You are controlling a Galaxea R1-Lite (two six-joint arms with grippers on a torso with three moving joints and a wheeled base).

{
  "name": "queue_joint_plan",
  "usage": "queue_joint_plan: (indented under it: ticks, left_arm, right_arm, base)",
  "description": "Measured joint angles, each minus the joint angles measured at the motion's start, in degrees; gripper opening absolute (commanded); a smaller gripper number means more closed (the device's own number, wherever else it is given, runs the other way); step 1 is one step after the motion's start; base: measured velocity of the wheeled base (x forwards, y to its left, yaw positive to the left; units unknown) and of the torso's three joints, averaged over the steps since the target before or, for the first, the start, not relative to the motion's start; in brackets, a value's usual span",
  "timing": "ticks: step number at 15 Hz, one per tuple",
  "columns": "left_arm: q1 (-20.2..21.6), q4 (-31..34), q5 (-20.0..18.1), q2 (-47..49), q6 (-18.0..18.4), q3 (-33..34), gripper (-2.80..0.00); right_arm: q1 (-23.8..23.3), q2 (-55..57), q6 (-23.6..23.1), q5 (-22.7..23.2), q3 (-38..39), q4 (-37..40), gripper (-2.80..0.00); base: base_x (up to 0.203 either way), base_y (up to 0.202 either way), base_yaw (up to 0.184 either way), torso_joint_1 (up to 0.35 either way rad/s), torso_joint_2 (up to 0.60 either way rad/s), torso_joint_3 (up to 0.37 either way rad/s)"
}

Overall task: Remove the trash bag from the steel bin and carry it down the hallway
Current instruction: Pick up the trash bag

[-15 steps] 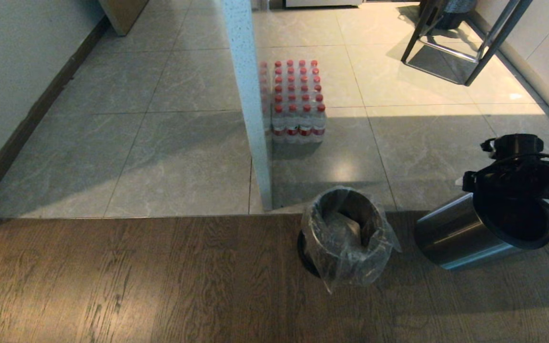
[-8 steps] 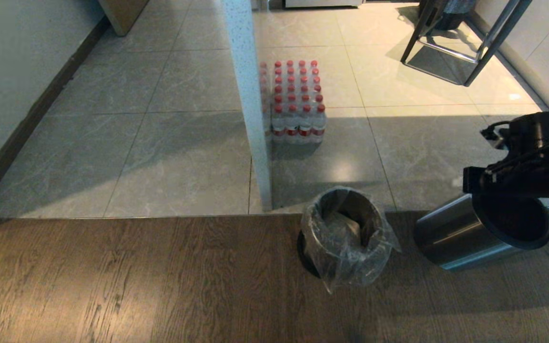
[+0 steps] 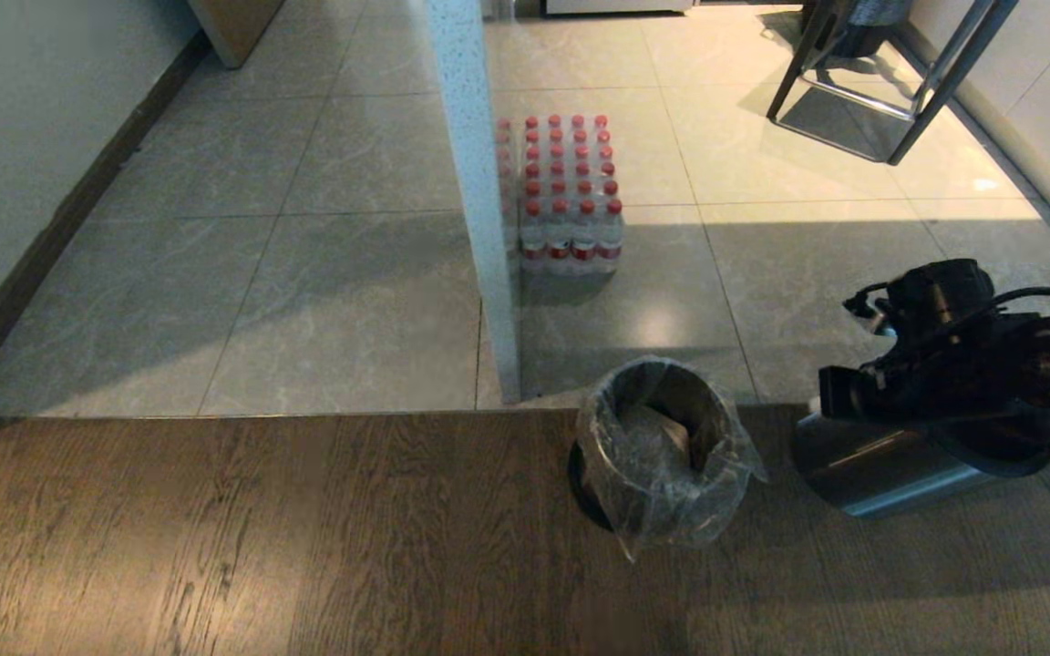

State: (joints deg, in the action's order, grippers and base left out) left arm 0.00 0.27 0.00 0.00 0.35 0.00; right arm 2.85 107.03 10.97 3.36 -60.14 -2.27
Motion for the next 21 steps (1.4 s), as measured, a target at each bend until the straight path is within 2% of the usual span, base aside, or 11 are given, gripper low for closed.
queue_joint_plan:
  ticks: [3,8,13,14,17,21]
  left_arm:
    - [0.0,0.0,0.0,0.0,0.0,0.0,-2.8]
    - [0.0,-0.02,0.0,0.0,-0.02,0.0,-2.8]
    - [0.0,-0.02,-0.01,0.0,0.01,0.0,-2.8]
    - [0.0,-0.02,0.0,-0.01,-0.02,0.0,-2.8]
    - [0.0,-0.02,0.0,0.0,-0.02,0.0,-2.8]
    - [0.0,0.0,0.0,0.0,-0.02,0.0,-2.8]
  right_arm:
    - [1.96,3.97,5.2,8.63,-3.3,-0.21,0.0]
    - [5.6,11.32,4.97,9.68,-7.74,-0.42,0.0]
    - [6.26,16.15,2.5,9.35,-10.32,-0.47,0.0]
    - [6.26,16.75,2.53,9.32,-10.63,-0.63,-2.8]
    - [6.26,18.22,2.33,8.68,-11.96,-3.35,-2.8]
    - [6.24,19.35,1.79,6.45,-13.13,-3.02,-2.8]
  base:
    - [0.0,0.0,0.0,0.0,0.0,0.0]
    - [0.0,0.0,0.0,0.0,0.0,0.0]
    - [0.0,0.0,0.0,0.0,0.0,0.0]
    - [0.0,0.0,0.0,0.0,0.0,0.0]
    - [0.0,0.0,0.0,0.0,0.0,0.0]
    - [0.0,0.0,0.0,0.0,0.0,0.0]
